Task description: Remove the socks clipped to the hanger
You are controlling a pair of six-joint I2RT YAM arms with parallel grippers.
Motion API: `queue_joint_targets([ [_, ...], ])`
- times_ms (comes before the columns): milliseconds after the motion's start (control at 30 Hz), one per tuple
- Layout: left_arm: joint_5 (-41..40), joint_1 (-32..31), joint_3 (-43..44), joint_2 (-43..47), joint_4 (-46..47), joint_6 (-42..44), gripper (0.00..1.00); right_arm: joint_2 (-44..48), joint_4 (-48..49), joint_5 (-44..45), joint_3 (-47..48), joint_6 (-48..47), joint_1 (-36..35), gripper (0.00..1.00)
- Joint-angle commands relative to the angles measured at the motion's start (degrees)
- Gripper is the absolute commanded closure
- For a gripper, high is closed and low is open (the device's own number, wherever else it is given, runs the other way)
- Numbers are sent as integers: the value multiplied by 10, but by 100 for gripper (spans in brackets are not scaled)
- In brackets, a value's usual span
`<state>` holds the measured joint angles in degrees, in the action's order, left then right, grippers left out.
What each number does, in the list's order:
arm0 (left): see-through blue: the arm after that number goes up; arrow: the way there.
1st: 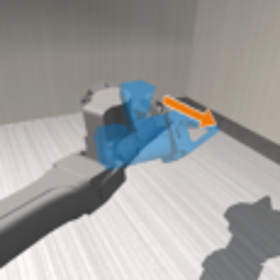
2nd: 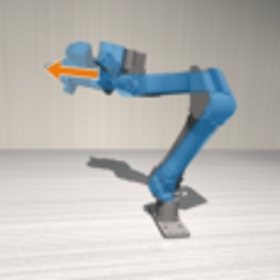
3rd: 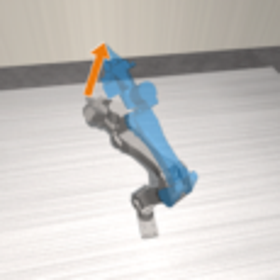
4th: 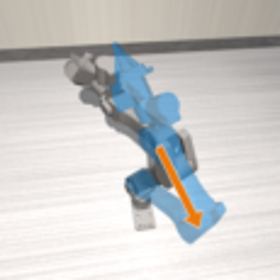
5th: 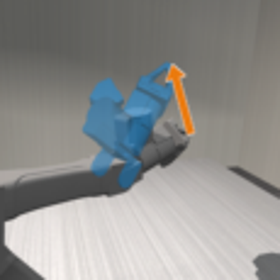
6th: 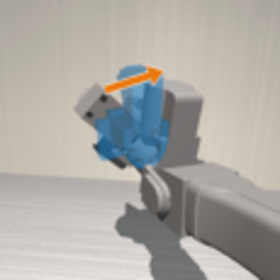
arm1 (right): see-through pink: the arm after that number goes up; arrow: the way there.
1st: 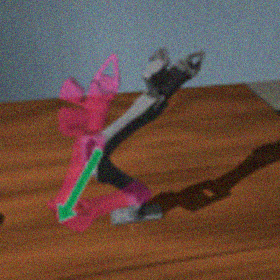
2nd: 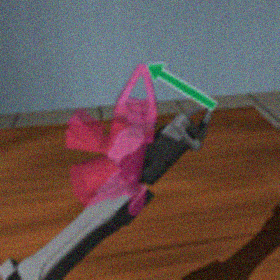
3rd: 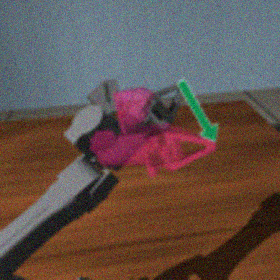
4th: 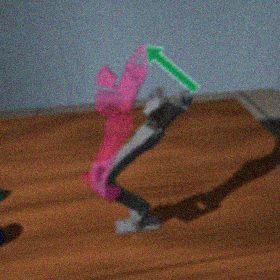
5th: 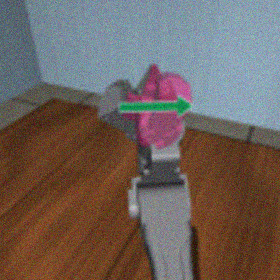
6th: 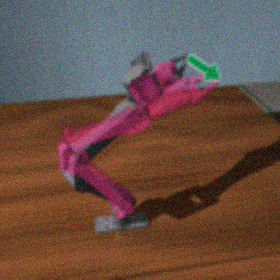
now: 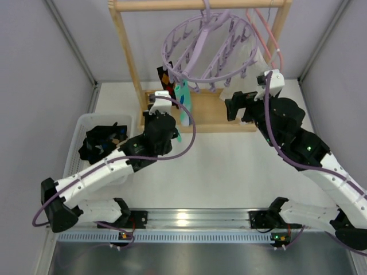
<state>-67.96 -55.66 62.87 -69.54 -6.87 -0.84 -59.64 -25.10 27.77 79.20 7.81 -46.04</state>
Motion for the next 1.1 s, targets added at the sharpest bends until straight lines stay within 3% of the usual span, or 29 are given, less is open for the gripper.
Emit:
queue_joint_targets([
  [0, 35, 35, 49, 49, -129, -77, 100, 41, 44, 0, -31, 12, 6, 4],
  [200, 37, 121, 88, 77, -175, -86, 100, 75, 34, 4, -48, 12, 8, 3],
  [333, 103, 219, 115, 78, -210, -95, 100, 97, 33, 0, -57, 13, 8, 2],
  [433, 205, 336, 136, 55, -254, -127, 100, 109, 33, -3, -67, 14, 7, 2],
  [567, 445, 529, 146, 4, -285, -180, 100, 120, 34, -9, -74, 16, 7, 2],
  [633, 558, 582, 137, -36, -289, -198, 100, 123, 37, -14, -79, 16, 8, 2],
  [733, 657, 658, 104, -81, -296, -236, 100, 131, 42, -18, -93, 15, 7, 2],
  [867, 659, 738, 67, -124, -294, -276, 100, 142, 57, -25, -118, 14, 7, 2],
  [1067, 637, 745, 25, -183, -292, -337, 100, 147, 81, -32, -141, 15, 8, 2],
])
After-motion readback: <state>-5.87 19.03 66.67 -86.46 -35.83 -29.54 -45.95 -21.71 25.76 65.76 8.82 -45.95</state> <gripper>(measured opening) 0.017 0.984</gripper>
